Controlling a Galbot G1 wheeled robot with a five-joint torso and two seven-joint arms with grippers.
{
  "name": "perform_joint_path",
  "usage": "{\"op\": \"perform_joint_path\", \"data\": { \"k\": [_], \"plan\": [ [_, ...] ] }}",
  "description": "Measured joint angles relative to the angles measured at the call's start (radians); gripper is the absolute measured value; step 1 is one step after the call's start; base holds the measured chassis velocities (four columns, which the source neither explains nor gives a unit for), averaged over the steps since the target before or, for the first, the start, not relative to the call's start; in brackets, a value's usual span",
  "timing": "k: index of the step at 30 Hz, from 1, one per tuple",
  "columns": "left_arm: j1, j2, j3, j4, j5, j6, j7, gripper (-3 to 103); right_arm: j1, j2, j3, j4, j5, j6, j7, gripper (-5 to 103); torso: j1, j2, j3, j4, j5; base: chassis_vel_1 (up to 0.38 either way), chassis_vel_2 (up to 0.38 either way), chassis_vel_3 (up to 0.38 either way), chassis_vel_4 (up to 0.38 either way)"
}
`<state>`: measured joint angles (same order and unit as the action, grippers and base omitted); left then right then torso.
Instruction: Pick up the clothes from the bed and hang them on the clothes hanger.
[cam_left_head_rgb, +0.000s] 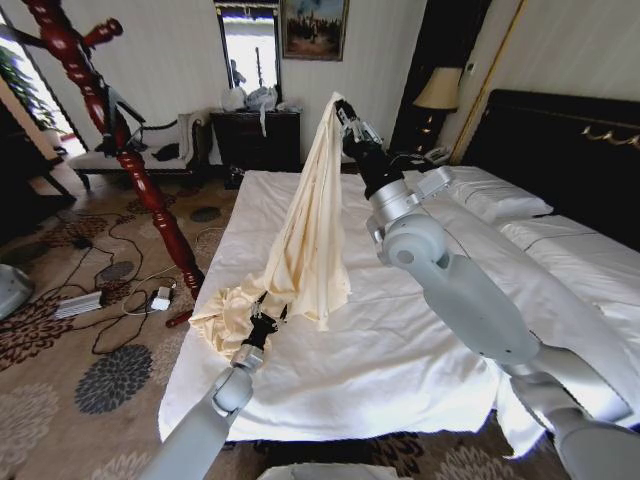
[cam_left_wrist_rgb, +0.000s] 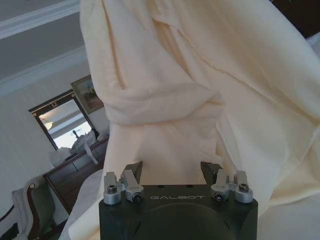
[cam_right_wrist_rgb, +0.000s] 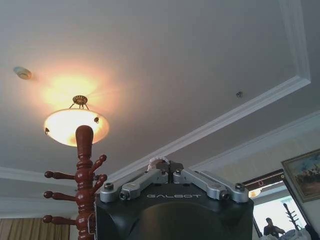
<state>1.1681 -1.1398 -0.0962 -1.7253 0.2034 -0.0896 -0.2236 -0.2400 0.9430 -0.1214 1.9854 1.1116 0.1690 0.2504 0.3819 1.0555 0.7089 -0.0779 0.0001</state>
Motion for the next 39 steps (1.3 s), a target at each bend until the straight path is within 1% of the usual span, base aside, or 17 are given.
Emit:
{"op": "perform_joint_path", "data": {
  "k": [3, 5, 9, 11, 14, 15, 17, 19, 28, 30, 31, 33, 35, 36, 37, 38, 39],
  "plan": [
    [0.012, 0.007, -0.011, -0.033, -0.042, -0.002, 0.000, 49, -0.009, -0.001, 0.002, 0.000, -0.008, 0.002, -0.002, 0, 0.000, 0.000, 0.000, 0.0001, 0.0000, 0.000, 0.000, 0.000, 0.000],
    [0.015, 0.009, -0.017, -0.042, -0.053, -0.002, 0.000, 49, -0.010, -0.001, 0.003, 0.000, -0.009, 0.003, -0.003, 0, 0.000, 0.000, 0.000, 0.0001, 0.0000, 0.000, 0.000, 0.000, 0.000],
    [0.028, 0.015, -0.048, -0.062, -0.085, -0.002, 0.001, 28, -0.012, -0.001, 0.005, 0.001, -0.010, 0.003, -0.003, 0, 0.000, 0.000, 0.000, 0.0001, 0.0000, 0.000, 0.000, 0.000, 0.000],
    [0.031, 0.016, -0.055, -0.064, -0.089, -0.003, 0.002, 28, -0.012, -0.002, 0.006, 0.002, -0.010, 0.004, -0.003, 0, 0.000, 0.000, 0.000, 0.0001, -0.0001, 0.000, 0.000, 0.000, 0.000],
    [0.043, 0.020, -0.064, -0.081, -0.106, -0.011, 0.017, 12, -0.013, -0.005, 0.006, 0.007, -0.009, 0.004, -0.003, 0, 0.000, 0.000, 0.000, 0.0001, -0.0003, 0.000, 0.000, 0.000, 0.000],
    [0.043, 0.020, -0.064, -0.081, -0.106, -0.011, 0.017, 12, -0.013, -0.005, 0.006, 0.007, -0.009, 0.004, -0.003, 0, 0.000, 0.000, 0.000, 0.0001, -0.0003, 0.000, 0.000, 0.000, 0.000],
    [0.059, 0.025, -0.075, -0.105, -0.118, -0.017, 0.024, 3, -0.015, -0.008, 0.007, 0.007, -0.010, 0.004, -0.003, 0, 0.000, 0.000, 0.000, 0.0000, -0.0002, 0.000, 0.000, 0.000, 0.000],
    [0.068, 0.028, -0.085, -0.120, -0.129, -0.017, 0.025, 1, -0.017, -0.009, 0.008, 0.007, -0.011, 0.004, -0.003, 0, 0.000, 0.000, 0.000, 0.0000, -0.0002, 0.000, 0.000, 0.000, 0.000],
    [0.121, 0.081, -0.209, -0.228, -0.240, -0.018, 0.023, 0, -0.028, -0.015, 0.016, 0.006, -0.015, 0.006, -0.001, 0, 0.000, 0.000, 0.000, 0.0001, -0.0002, 0.000, 0.000, 0.000, 0.000],
    [0.138, 0.097, -0.267, -0.299, -0.321, 0.001, 0.007, 0, -0.028, -0.013, 0.015, -0.005, -0.031, -0.001, 0.020, 0, 0.000, 0.000, 0.000, 0.0003, -0.0003, 0.000, 0.000, 0.000, 0.000],
    [0.138, 0.097, -0.267, -0.299, -0.321, 0.001, 0.007, 0, -0.028, -0.013, 0.015, -0.005, -0.031, -0.001, 0.020, 0, 0.000, 0.000, 0.000, 0.0003, -0.0003, 0.000, 0.000, 0.000, 0.000],
    [0.136, 0.127, -0.312, -0.386, -0.439, 0.040, -0.023, 0, -0.034, -0.015, 0.012, -0.019, -0.048, -0.018, 0.047, 0, 0.000, 0.000, 0.000, 0.0002, -0.0004, 0.000, 0.000, 0.000, 0.000],
    [0.114, 0.182, -0.356, -0.482, -0.576, 0.089, -0.063, 0, -0.045, -0.020, 0.009, -0.037, -0.055, -0.029, 0.063, 0, 0.000, 0.000, 0.000, 0.0001, -0.0003, 0.000, 0.000, 0.000, 0.000],
    [0.114, 0.182, -0.356, -0.482, -0.576, 0.089, -0.063, 0, -0.045, -0.020, 0.009, -0.037, -0.055, -0.029, 0.063, 0, 0.000, 0.000, 0.000, 0.0001, -0.0003, 0.000, 0.000, 0.000, 0.000],
    [0.093, 0.225, -0.384, -0.533, -0.661, 0.119, -0.087, 0, -0.048, -0.021, 0.008, -0.047, -0.056, -0.030, 0.065, 0, 0.000, 0.000, 0.000, 0.0001, -0.0003, 0.000, 0.000, 0.000, 0.000],
    [0.053, 0.298, -0.432, -0.595, -0.791, 0.157, -0.121, 0, -0.049, -0.023, 0.008, -0.060, -0.056, -0.029, 0.066, 0, 0.000, 0.000, 0.000, -0.0002, -0.0001, 0.000, 0.000, 0.000, 0.000],
    [0.053, 0.298, -0.432, -0.595, -0.791, 0.157, -0.121, 0, -0.049, -0.023, 0.008, -0.060, -0.056, -0.029, 0.066, 0, 0.000, 0.000, 0.000, -0.0002, -0.0001, 0.000, 0.000, 0.000, 0.000]
  ]
}}
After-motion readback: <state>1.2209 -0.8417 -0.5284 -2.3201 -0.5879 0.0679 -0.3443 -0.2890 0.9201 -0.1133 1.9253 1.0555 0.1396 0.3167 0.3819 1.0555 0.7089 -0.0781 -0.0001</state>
